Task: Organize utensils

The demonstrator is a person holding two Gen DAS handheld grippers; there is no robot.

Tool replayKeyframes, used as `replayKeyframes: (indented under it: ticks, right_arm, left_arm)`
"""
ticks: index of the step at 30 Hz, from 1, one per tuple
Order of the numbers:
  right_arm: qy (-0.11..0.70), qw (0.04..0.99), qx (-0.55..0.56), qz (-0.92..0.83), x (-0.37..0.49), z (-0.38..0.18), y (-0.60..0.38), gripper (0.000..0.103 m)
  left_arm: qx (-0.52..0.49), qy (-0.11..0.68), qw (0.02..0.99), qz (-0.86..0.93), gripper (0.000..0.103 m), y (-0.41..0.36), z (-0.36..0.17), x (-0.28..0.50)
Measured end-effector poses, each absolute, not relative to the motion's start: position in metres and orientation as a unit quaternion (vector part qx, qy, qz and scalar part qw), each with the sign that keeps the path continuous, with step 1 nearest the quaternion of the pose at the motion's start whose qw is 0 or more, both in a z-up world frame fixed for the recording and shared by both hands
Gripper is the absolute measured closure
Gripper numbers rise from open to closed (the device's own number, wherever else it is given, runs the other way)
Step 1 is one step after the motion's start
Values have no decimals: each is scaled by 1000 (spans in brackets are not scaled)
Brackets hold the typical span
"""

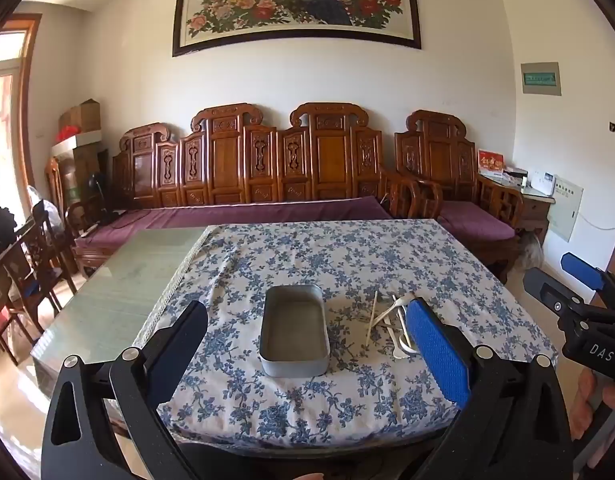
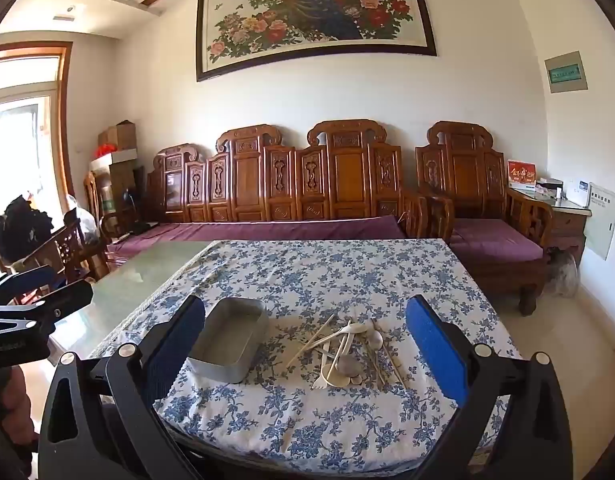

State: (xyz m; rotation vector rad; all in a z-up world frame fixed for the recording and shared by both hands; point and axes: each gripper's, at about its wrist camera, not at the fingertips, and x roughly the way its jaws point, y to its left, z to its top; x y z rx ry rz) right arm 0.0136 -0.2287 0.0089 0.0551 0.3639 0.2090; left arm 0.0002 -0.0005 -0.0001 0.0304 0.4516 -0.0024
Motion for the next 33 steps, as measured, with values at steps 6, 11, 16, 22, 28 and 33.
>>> replayKeyframes:
  ticks: [6,11,16,22,28,33]
  right_arm:
    - [180,978,28,104,13,10,-229,3]
    - [179,978,28,104,13,8,-230,3]
    - [179,978,28,105,13,11,-227,3]
    - [178,978,29,107,12,14,-225,3]
    - [177,978,29,110,9,22,-227,3]
    - [175,978,31,110,8,25,-227,3]
  left_arm:
    - [15,223,975,-1,7,-2,0,1]
    - [11,220,975,-2,7,0,1,-1]
    - [12,218,976,-2,7,-6,9,-2]
    - [11,215,976,-3,7,-5,10,-2]
    - [12,212,977,-3,7,-6,14,-1]
    - [11,211,977,-3,7,-7,15,-2]
